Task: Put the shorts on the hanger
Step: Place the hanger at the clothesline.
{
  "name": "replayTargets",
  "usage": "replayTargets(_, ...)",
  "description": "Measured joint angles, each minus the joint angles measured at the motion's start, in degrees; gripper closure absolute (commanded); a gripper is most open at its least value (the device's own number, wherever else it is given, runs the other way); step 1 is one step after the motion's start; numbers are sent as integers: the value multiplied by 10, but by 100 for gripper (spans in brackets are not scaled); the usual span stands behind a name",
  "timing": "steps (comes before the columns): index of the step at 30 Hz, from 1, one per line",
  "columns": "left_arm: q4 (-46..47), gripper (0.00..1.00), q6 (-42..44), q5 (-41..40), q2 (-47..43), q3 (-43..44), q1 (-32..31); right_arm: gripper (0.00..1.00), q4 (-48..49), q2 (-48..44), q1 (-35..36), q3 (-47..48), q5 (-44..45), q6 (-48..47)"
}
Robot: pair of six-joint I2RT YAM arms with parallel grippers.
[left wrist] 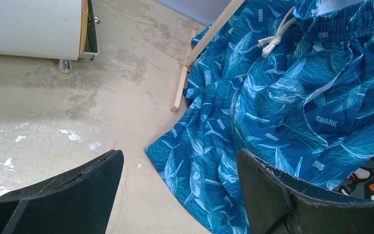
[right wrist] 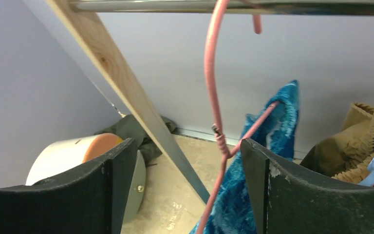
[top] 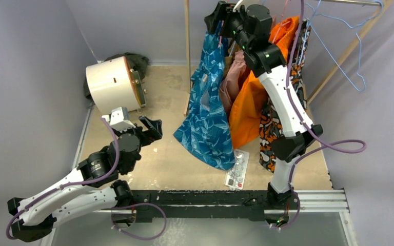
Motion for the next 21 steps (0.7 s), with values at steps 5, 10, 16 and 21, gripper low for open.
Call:
replayTargets(5, 4, 14, 0, 0, 3, 0, 0, 12, -22, -26, 0, 5, -23, 3)
replayTargets(10, 9, 14, 3, 0, 6, 0, 0, 15, -51, -89, 0, -12, -49, 2)
replayTargets(16, 26, 13, 21, -1, 10, -1, 0, 21, -63, -204, 0, -106, -81, -3)
replayTargets(21, 64, 13, 61, 2, 31, -1, 0, 35, -64, -251, 0, -197, -90, -11)
